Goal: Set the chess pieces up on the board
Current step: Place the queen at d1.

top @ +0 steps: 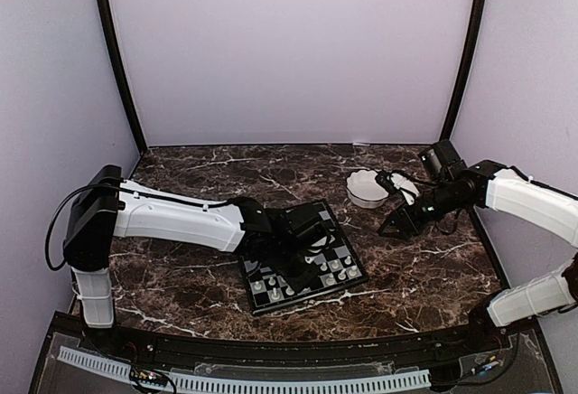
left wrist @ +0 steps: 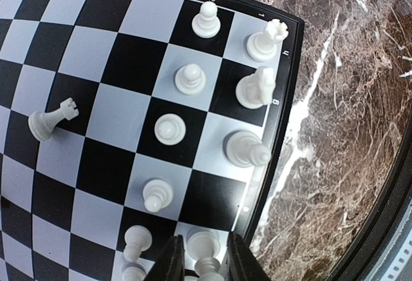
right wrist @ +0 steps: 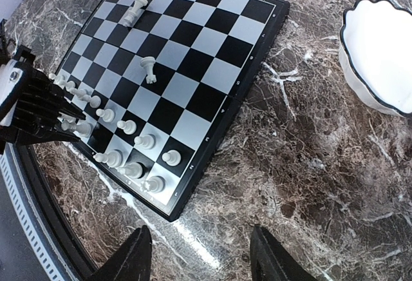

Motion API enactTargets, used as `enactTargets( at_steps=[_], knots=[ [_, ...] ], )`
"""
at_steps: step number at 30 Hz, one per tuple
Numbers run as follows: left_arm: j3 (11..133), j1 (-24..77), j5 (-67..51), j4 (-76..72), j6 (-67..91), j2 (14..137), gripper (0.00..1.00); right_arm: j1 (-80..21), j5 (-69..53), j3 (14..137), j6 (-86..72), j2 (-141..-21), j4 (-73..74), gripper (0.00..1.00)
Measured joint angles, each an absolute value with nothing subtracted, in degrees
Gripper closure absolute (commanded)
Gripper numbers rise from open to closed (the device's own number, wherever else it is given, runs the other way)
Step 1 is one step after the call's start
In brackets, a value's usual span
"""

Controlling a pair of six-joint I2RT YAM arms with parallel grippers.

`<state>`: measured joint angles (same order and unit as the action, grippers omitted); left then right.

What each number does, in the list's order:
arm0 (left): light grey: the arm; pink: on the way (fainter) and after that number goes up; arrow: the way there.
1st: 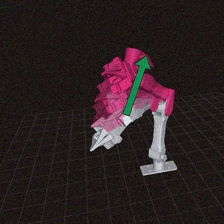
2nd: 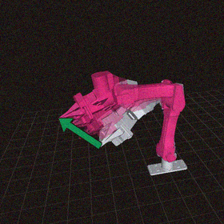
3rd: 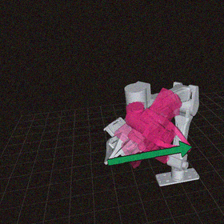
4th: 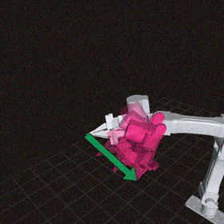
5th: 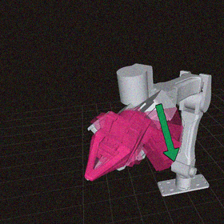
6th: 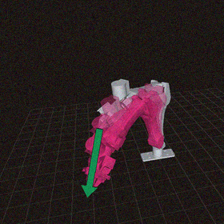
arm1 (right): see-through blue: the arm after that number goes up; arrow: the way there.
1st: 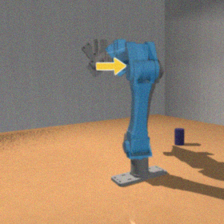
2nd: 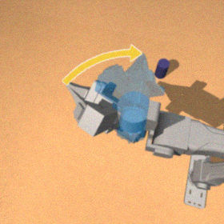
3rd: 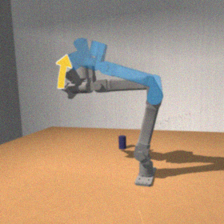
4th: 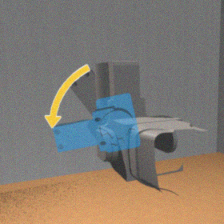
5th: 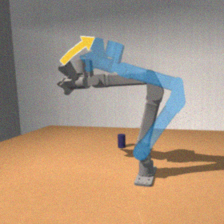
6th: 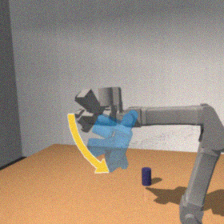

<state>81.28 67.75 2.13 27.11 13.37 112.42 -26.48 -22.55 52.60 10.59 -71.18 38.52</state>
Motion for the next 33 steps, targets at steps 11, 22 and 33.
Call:
enactTargets(
  at_steps=[11,22,33],
  knots=[
    [81.3,67.7,1.7,28.1,13.3,112.4,0.82,-26.5,-22.9,52.6,10.6,-71.2,38.1,0.46],
    [81.3,67.7,1.5,28.4,13.3,112.4,0.78,-26.5,-23.0,52.6,10.4,-71.2,37.5,0.46],
    [85.5,67.7,4.5,30.4,13.1,111.5,0.52,-26.4,-22.2,56.0,11.0,-71.8,39.4,0.46]
  ],
)
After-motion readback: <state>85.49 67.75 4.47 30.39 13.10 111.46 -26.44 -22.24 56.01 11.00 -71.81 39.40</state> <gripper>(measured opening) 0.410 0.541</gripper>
